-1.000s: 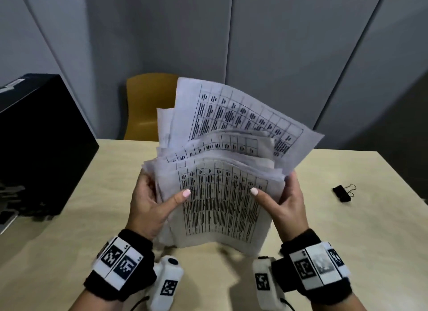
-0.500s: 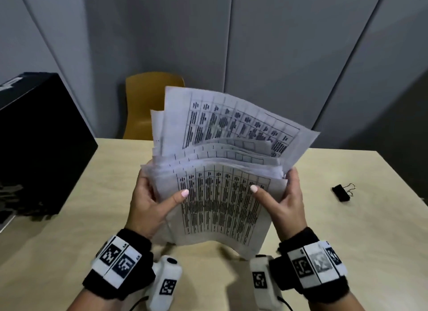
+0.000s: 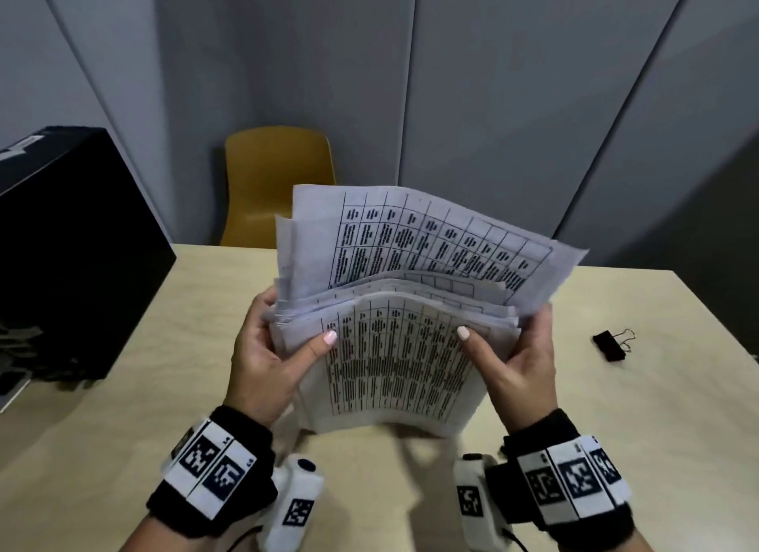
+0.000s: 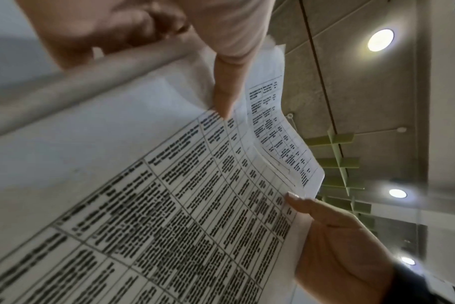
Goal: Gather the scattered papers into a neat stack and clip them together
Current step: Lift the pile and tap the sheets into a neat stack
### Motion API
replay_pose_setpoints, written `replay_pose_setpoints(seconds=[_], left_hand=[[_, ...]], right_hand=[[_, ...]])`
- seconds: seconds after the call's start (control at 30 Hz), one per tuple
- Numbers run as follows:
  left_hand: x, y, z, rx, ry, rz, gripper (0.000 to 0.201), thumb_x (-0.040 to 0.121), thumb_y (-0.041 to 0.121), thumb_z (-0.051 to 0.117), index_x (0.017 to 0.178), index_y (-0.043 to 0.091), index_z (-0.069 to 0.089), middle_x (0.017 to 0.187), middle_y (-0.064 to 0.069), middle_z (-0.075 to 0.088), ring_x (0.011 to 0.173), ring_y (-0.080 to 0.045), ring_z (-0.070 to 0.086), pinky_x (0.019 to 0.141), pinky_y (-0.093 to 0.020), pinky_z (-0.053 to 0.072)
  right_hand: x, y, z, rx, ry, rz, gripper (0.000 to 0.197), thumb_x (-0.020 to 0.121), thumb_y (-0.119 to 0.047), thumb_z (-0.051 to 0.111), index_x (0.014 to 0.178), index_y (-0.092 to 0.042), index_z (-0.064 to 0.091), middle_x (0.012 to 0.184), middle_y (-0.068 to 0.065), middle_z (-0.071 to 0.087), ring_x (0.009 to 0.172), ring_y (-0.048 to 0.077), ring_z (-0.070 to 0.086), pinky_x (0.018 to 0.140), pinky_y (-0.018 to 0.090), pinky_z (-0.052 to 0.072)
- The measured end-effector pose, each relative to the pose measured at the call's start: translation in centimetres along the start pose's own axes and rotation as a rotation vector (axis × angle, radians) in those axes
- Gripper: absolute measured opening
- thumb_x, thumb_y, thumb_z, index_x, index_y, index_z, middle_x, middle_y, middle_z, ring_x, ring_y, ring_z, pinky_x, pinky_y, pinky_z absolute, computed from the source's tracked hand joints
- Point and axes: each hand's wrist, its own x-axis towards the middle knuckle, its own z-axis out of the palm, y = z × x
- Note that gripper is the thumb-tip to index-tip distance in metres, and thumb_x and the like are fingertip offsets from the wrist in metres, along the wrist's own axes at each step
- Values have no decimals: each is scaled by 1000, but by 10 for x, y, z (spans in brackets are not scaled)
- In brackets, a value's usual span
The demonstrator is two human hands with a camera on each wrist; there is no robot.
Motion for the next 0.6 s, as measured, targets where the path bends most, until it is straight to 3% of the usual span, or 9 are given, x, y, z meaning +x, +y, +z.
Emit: replay_pose_setpoints(seconds=[0.07,0.13,0.23,0.3,0.33,0.4,0.47,0.53,0.6], left_hand=[[0,1,-1,5,1,-14,66,59,3,81,109,29,48,101,4,69,86,-4,69,73,-16,54],[0,3,0,41,-4,-31,69,54,14,83,111,32,47,105,4,67,87,-4,69,75,-15,54],[0,3,6,26,10,-56,65,67,-7,74,105,37,45,96,6,69,79,2,69,70,-11,53],[0,0,7,1,0,-71,63,70,-11,68,102,38,44,84,10,73,75,4,69,67,-10,53],[0,0,7,-6,1,-78,63,70,-12,67,102,37,44,82,11,74,75,3,69,68,-12,54],[2,-1,5,3,-4,-63,63,68,-13,68,106,32,46,84,9,73,76,1,70,72,-16,56],[3,0,5,26,-14,-36,61,67,-15,69,113,19,46,82,14,74,76,2,69,70,-14,54],[3,1,6,46,-20,-17,61,67,-16,69,115,12,44,82,19,74,76,4,68,68,-9,51],[3,0,5,48,-28,-11,60,67,-15,69,115,11,43,86,23,73,78,3,68,68,-8,51]], right_hand=[[1,-3,2,-4,30,-16,51,70,8,68,107,-12,39,94,-13,65,88,5,65,77,19,54],[3,-11,6,-10,61,-49,74,69,4,67,130,-6,26,115,2,57,102,12,61,87,30,54],[9,-24,10,-84,110,-169,111,69,-5,71,144,-35,-4,129,7,39,116,20,53,88,51,53],[17,-33,9,-185,123,-274,113,67,-17,75,142,-47,-5,134,9,33,126,29,45,89,59,49],[23,-35,6,-290,124,-342,110,66,-21,75,145,-41,1,137,11,32,130,27,40,95,56,46],[31,-40,2,-511,56,-446,90,67,-23,72,144,-16,26,134,14,36,126,10,38,104,30,41],[33,-45,4,-633,-23,-438,56,71,-22,66,124,-8,54,122,16,49,111,5,46,96,8,36],[30,-43,5,-632,-64,-399,36,75,-20,63,110,-11,63,111,13,58,104,10,53,90,6,38],[26,-38,7,-636,-84,-346,40,76,-19,64,116,-15,61,114,10,56,108,15,54,94,14,41]])
